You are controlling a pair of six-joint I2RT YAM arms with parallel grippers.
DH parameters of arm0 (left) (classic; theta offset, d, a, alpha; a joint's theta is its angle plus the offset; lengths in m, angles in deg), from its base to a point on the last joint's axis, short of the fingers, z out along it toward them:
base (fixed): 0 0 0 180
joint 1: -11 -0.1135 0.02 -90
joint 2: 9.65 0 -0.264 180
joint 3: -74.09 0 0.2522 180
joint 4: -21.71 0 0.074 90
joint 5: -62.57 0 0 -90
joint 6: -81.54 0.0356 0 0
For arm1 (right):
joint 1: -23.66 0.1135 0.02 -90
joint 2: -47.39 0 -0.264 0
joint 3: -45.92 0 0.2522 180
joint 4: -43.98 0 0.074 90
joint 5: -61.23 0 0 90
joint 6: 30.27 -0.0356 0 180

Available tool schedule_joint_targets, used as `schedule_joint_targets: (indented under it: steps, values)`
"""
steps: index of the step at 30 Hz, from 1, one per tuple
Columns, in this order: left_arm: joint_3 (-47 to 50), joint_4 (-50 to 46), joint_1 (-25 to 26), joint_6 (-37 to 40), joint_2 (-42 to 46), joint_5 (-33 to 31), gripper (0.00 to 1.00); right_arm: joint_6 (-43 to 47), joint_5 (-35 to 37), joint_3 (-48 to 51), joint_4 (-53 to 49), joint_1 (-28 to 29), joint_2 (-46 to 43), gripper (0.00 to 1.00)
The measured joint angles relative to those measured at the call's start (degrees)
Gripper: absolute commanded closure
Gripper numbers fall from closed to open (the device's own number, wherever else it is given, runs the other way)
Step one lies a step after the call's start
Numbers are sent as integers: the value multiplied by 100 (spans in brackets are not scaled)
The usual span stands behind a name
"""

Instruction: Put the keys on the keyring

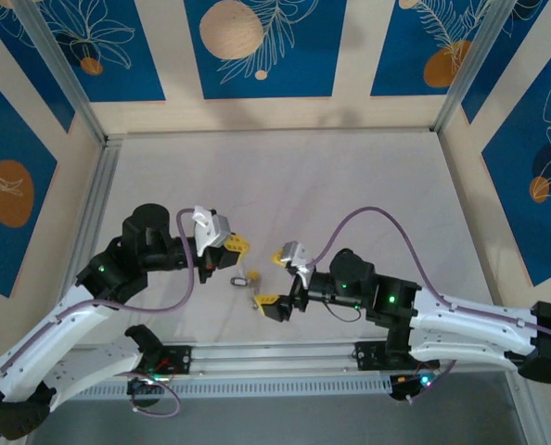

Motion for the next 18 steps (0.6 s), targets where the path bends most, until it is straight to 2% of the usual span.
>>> schedule_joint_targets:
  steps: [5, 7, 10, 13, 16, 18]
  values:
    - [-2, 0, 0, 0, -61, -90, 100, 24, 699, -216, 20, 96, 487, 1]
    - [-4, -7, 0, -4, -61, -205, 100, -52, 769, -197, -63, -46, 468, 1]
    - [-63, -136, 0, -44, -127, -476, 100, -444, 481, 63, -39, -732, 138, 1]
    - [-177, -356, -7, -203, -343, -968, 100, -979, -79, 470, -144, -1834, -214, 1]
    - [-181, -636, -96, -511, -518, -1438, 83, -1314, -597, 496, -658, -2710, -33, 1]
    - [-160, -793, -223, -793, -588, -1598, 72, -1429, -881, 409, -1032, -2992, 262, 0]
